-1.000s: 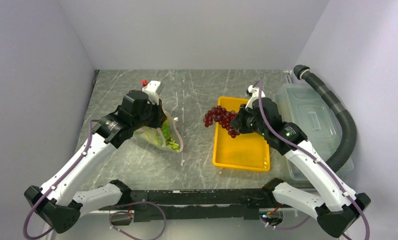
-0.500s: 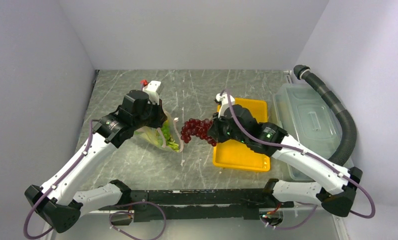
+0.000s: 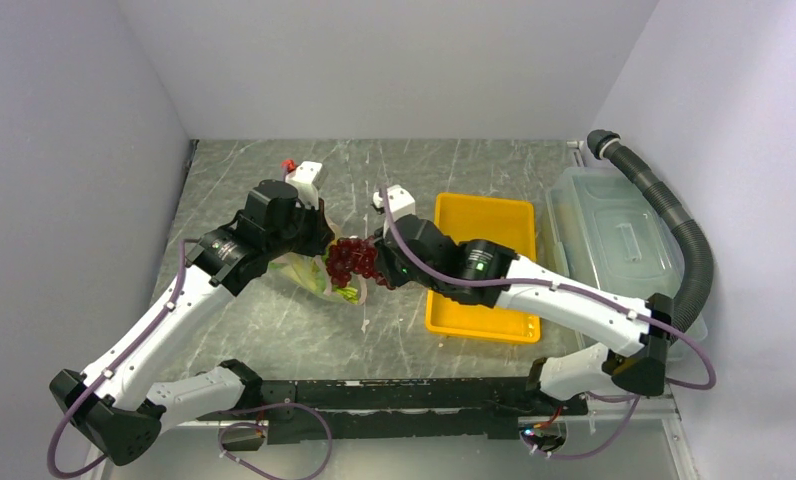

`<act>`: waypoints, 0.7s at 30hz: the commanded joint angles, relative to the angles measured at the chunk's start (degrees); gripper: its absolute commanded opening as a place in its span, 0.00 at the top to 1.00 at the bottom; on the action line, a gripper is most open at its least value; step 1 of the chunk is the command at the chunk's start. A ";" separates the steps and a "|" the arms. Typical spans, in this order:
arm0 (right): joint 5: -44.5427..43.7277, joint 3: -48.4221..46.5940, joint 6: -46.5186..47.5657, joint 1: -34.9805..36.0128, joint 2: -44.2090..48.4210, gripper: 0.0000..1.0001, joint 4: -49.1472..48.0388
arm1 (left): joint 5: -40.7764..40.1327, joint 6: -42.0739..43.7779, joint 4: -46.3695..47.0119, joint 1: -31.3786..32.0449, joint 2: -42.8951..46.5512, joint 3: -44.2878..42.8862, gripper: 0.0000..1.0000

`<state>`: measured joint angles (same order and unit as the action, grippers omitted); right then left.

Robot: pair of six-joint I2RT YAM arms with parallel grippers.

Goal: Place the food in the zip-top bag and seal the zipper

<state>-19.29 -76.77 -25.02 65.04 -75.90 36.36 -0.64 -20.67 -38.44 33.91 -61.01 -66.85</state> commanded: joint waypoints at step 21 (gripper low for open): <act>2.38 -9.74 -1.05 2.73 -13.63 1.00 -10.82 | 3.42 -0.08 3.62 -0.34 0.12 -1.07 1.00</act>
<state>-18.41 -83.00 -25.15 67.46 -88.49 31.77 0.45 -20.67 -38.44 33.71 -61.04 -66.85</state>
